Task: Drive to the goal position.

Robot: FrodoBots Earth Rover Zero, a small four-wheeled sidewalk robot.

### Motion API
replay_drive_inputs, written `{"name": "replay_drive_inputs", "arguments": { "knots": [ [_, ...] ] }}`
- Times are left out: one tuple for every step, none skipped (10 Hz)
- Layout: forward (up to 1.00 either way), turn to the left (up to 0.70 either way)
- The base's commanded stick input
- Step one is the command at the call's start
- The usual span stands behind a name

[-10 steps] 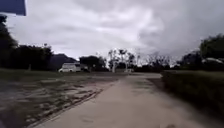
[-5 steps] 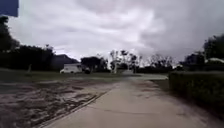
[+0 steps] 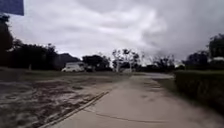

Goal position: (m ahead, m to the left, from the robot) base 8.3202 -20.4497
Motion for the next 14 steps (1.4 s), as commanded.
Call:
{"name": "replay_drive_inputs", "arguments": {
  "knots": [
    [0.50,0.00],
    [0.50,0.00],
    [0.50,0.00],
    [0.50,0.00],
    [0.50,0.00],
    [0.50,-0.14],
    [0.50,-0.36],
    [0.50,-0.39],
    [0.50,0.00],
    [0.50,0.00],
    [0.50,0.00],
    [0.50,0.00],
    [0.50,0.00],
    [0.50,0.00]
  ]
}}
